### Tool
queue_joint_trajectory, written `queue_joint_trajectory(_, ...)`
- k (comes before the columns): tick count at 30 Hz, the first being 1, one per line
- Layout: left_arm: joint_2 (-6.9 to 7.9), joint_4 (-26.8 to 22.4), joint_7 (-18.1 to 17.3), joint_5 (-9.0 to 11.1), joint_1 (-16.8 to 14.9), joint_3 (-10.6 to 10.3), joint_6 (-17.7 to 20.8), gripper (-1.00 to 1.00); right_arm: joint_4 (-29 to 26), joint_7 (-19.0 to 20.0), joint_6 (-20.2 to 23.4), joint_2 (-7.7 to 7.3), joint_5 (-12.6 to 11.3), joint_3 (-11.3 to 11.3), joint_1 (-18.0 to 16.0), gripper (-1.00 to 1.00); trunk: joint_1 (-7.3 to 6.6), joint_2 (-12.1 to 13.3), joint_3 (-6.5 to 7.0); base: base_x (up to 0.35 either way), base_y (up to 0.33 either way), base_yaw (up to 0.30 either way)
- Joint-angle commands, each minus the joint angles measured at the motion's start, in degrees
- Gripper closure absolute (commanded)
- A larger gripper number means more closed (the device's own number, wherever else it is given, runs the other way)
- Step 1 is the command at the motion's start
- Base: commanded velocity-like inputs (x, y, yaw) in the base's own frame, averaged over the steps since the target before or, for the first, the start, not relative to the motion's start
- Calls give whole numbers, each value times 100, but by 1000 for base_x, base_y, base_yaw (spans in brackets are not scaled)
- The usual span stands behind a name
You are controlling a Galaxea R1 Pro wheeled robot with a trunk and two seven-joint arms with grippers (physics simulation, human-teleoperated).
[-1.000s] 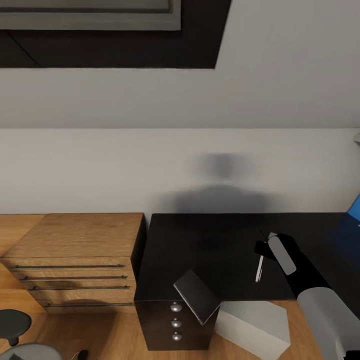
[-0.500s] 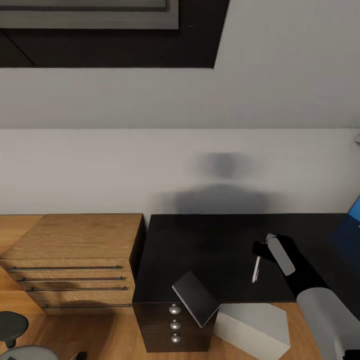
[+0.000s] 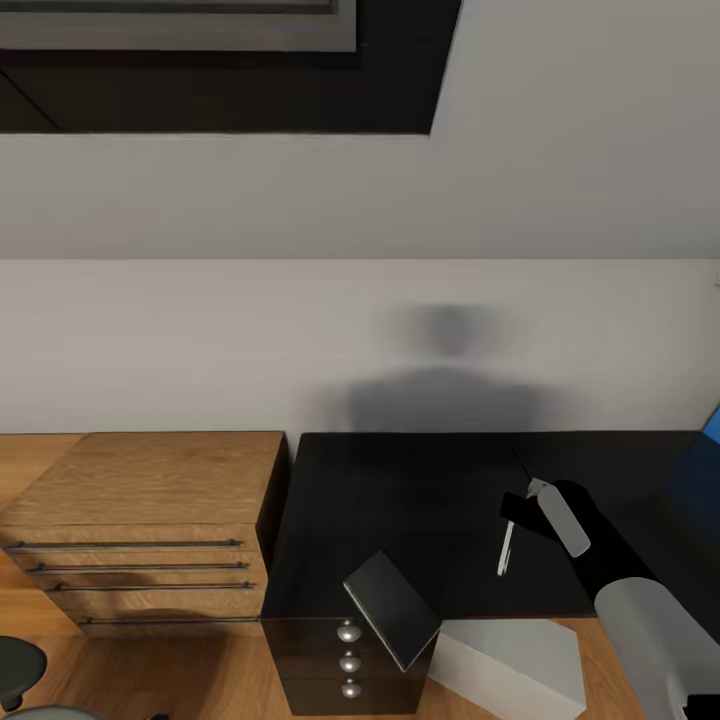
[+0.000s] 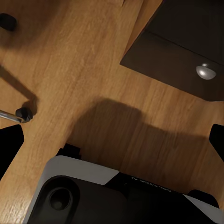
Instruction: In the bedroom, organize the workspace by keeping the computer under the desk, ensuring the monitor is on the desk, placing the keyboard on the desk next to the monitor, placing the mouse on the desk next to the keyboard, moving the folder from the swivel chair onto the desk next to the mouse, stacking the notebook on top of the folder with the pen on top of the notebook, and positioning the swivel chair next to the desk.
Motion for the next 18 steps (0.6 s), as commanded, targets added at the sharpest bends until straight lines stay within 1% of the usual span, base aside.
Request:
queue_joint_trajectory(1, -3, -2, -12, 52, -4, 13, -3, -100, -1, -52, -1, -7, -65, 8, -5, 100, 4, -12, -13, 16, 0, 0)
queue_joint_trajectory(6, -3, -2, -12, 52, -4, 13, -3, -100, 97, -39, -74, -6, -65, -32, -5, 100, 4, -12, -13, 9, 0, 0)
queue_joint_trajectory(14, -3, -2, -19, 52, -4, 13, -3, -100, 333, -33, -367, -2, -65, -54, -5, 100, 4, -12, -13, 26, 0, 0)
queue_joint_trajectory(18, -1, -6, -25, 47, -4, 10, -3, -100, 446, -33, -430, 1, -65, -55, -5, 100, 4, -12, -13, 11, 0, 0)
